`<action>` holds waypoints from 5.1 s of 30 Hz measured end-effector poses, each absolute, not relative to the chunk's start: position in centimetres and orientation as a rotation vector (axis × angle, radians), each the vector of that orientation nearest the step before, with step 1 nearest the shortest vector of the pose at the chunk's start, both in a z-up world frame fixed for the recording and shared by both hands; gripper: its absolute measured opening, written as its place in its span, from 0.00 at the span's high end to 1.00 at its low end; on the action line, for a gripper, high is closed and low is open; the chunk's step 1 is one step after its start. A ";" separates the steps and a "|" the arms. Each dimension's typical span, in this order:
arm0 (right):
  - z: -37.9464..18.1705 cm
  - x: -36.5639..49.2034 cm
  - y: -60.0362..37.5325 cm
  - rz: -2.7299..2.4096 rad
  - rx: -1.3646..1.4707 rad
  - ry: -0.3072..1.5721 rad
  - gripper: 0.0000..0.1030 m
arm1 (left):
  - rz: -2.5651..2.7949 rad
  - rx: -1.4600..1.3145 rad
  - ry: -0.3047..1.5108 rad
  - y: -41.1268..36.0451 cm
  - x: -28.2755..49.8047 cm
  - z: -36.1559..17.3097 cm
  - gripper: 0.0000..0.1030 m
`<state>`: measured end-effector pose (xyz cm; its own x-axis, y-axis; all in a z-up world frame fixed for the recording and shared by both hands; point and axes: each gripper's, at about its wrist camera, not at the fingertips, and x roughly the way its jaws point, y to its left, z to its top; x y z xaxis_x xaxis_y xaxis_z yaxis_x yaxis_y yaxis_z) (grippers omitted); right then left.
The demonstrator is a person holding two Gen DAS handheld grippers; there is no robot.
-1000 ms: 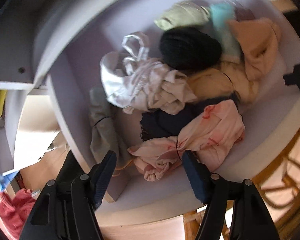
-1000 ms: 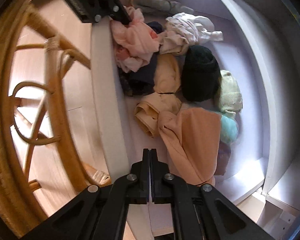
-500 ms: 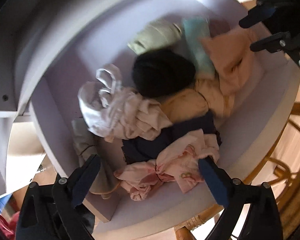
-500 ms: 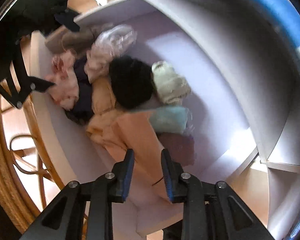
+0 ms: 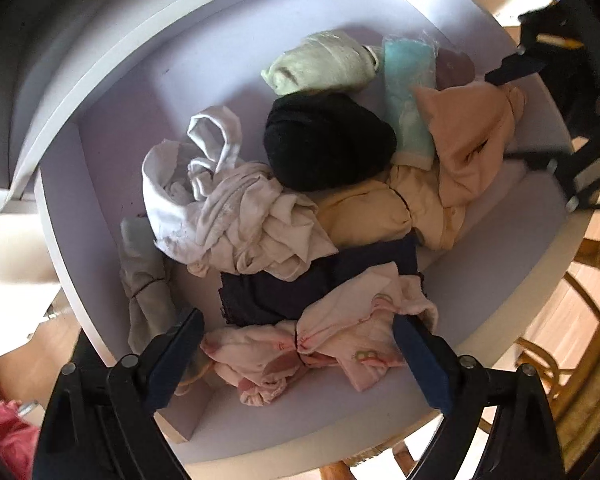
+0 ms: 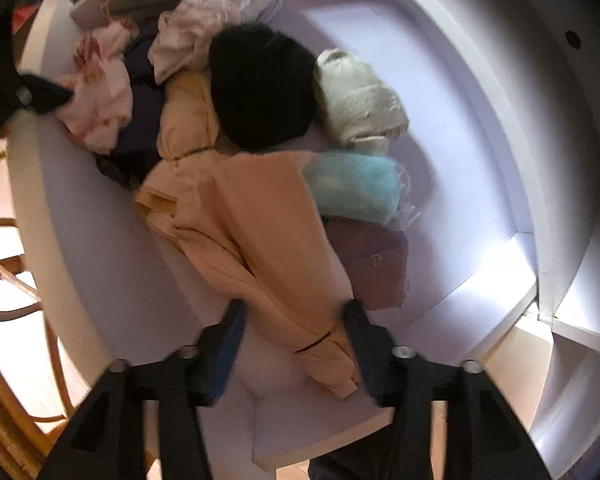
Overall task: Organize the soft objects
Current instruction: 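Grasp the rolled peach garment on the shelf with the right gripper, then lift the peach garment with the right gripper and carry it into the red box, then lower the peach garment into the box and open the right gripper, then grasp the pink rolled garment with the left gripper while the right gripper returns to the shelf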
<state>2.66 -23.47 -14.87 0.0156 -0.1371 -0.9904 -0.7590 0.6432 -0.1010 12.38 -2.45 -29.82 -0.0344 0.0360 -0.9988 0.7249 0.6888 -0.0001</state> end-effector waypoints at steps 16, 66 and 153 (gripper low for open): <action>-9.9 1.7 -24.3 0.585 -0.742 1.344 0.59 | -0.564 0.642 1.520 -1.4 12.7 -30.8 0.02; 22.5 16.2 -31.2 0.118 0.432 0.828 0.59 | -0.568 0.478 1.601 -1.7 11.6 -33.7 0.43; 13.1 6.3 -37.0 -0.041 0.414 0.909 0.50 | -0.582 0.561 1.571 -3.8 10.4 -34.4 0.50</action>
